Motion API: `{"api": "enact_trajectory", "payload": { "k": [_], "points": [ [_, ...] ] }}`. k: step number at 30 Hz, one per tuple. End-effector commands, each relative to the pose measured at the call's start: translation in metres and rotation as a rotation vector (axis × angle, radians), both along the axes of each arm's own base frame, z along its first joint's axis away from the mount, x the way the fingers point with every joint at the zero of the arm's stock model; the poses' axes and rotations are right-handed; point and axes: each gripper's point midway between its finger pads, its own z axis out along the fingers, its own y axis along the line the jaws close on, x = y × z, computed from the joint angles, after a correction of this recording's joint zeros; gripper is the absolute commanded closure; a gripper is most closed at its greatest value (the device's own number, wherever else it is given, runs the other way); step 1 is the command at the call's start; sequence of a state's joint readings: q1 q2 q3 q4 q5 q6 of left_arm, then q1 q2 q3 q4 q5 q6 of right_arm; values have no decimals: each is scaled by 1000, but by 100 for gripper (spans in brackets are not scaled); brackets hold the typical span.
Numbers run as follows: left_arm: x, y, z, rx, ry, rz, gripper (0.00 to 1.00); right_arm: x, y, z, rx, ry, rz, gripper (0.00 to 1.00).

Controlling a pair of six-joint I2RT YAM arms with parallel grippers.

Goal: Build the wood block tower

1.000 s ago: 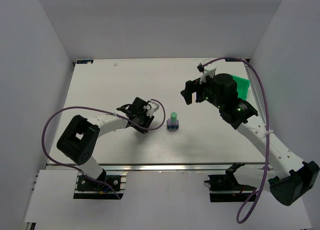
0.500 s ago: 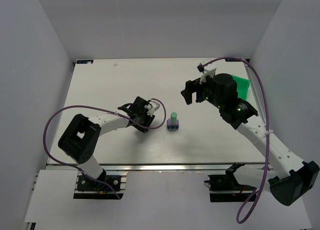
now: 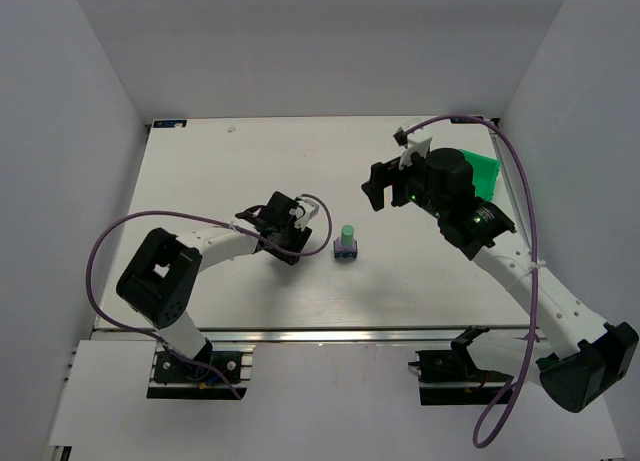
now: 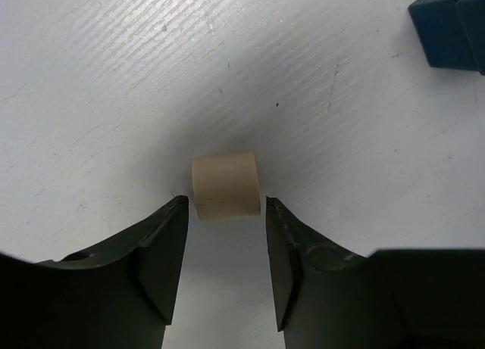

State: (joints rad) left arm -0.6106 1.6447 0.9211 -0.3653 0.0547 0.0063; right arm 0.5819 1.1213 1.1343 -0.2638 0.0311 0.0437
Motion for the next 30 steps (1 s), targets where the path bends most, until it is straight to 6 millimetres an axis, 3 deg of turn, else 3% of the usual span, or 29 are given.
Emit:
{"api": "enact_trajectory", "payload": {
  "k": [1,10,13,14,16,18,23,26,29,30],
  "points": [
    [16,-7,16,-35,-45,37,45,4,-1,7,3,-31,-7,11],
    [16,-9,15,-47,-42,32,63,5,-2,7,2,-33,-9,11],
    [17,-10,17,-44,-42,33,80,5,-2,8,0,-36,-8,11],
    [18,-10,19,-43,-50,31,91,4,-2,7,-1,-34,-7,11],
    [24,-9,32,-51,-95,27,100,3,-2,9,1,-41,-3,11],
    [31,-9,48,-55,-146,10,100,3,-3,11,1,-50,-5,11],
    [47,-25,122,-125,-345,-138,100,1,-3,10,3,-77,5,11],
    [39,-46,168,-179,-446,-344,100,2,-10,6,-6,-81,-27,11],
    [19,-66,191,-236,-470,-583,100,5,-29,3,-6,-81,-136,11],
    [19,-73,209,-259,-500,-629,100,5,-35,-7,-13,-61,-169,11]
  ]
}}
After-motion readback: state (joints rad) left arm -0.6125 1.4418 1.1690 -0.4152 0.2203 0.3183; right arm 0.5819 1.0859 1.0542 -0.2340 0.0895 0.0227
